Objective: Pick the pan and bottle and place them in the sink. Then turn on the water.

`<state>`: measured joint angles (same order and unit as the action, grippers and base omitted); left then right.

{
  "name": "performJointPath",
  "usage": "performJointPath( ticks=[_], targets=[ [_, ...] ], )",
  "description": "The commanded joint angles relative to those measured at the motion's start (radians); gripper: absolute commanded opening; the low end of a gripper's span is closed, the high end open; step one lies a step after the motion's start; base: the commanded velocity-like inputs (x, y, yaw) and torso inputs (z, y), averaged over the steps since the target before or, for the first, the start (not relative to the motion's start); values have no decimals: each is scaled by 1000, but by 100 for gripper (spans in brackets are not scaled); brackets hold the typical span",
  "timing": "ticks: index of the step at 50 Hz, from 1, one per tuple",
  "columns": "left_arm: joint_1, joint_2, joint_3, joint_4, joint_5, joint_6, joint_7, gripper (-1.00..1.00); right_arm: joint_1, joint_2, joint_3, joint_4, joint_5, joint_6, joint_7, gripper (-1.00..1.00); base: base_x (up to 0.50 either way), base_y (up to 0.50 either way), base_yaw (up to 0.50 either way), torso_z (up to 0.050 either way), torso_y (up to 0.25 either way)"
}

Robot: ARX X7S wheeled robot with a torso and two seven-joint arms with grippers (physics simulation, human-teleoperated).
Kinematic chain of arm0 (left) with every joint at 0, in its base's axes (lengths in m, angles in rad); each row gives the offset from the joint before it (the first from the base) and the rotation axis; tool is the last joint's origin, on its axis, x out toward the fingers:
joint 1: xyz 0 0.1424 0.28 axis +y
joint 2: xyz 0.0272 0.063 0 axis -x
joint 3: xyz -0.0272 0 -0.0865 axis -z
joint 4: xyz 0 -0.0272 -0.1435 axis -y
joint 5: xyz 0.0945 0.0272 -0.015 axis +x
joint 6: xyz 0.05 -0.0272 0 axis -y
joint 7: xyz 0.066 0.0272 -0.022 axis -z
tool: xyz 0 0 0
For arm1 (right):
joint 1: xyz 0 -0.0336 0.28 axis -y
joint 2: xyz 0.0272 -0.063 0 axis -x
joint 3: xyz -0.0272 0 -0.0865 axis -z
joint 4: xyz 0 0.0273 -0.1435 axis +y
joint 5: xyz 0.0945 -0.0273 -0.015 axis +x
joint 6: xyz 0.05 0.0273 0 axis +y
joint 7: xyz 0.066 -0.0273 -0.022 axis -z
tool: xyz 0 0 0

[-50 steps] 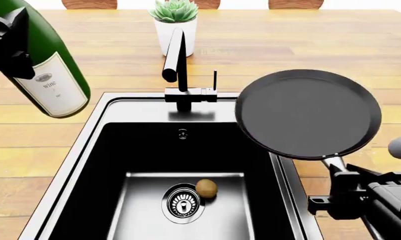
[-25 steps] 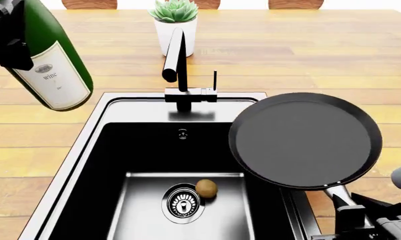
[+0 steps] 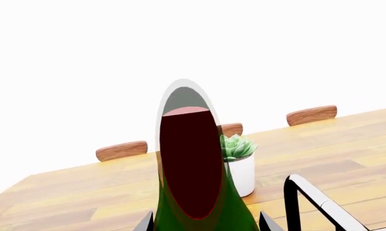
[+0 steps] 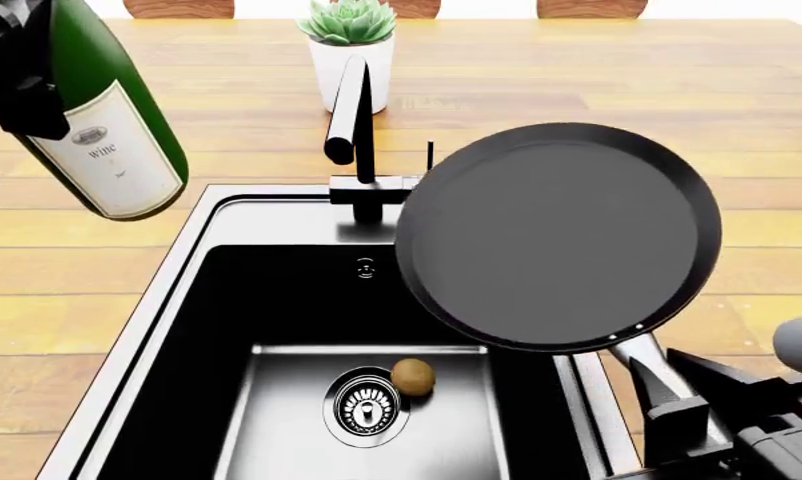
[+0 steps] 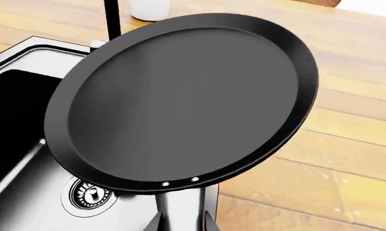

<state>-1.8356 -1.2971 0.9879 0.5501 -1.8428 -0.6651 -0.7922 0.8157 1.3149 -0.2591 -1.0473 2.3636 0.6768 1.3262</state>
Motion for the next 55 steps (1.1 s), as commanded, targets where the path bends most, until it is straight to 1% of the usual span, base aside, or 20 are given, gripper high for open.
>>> performJointPath(
  ticks=[1,7,14,24,32,42,46,50,55],
  targets=[
    [-26,-4,-21,-4,8,10,-11,-100,83,-223,289,4,73,180,157,-100,0,0,3,0,0],
    [-21,-1,-22,-8,12,11,-9,-100,96,-275,267,7,92,209,192,-100,0,0,0,2,2],
    [-23,-4,-27,-5,7,8,-11,-100,69,-323,245,15,69,238,194,-100,0,1,0,1,3],
    [-18,-4,-33,-3,5,12,-12,-100,39,-330,252,23,46,248,176,-100,0,1,0,1,3],
    [-17,1,-36,-1,2,9,-17,-100,-4,-325,289,26,34,258,158,-100,0,0,0,1,3],
    [-20,13,-38,-7,2,-1,-23,-100,-99,-338,335,13,26,277,151,-100,0,0,0,1,2],
    [-24,21,-40,-9,-1,-6,-28,-100,-150,-371,343,4,36,304,172,-100,0,1,1,0,3],
    [-26,33,-41,-13,0,-8,-31,-100,-136,-403,336,2,90,329,233,-100,0,0,0,0,3],
    [-22,39,-42,-16,4,-6,-32,-100,-121,-397,322,1,113,331,243,-100,0,0,1,2,2]
  ],
)
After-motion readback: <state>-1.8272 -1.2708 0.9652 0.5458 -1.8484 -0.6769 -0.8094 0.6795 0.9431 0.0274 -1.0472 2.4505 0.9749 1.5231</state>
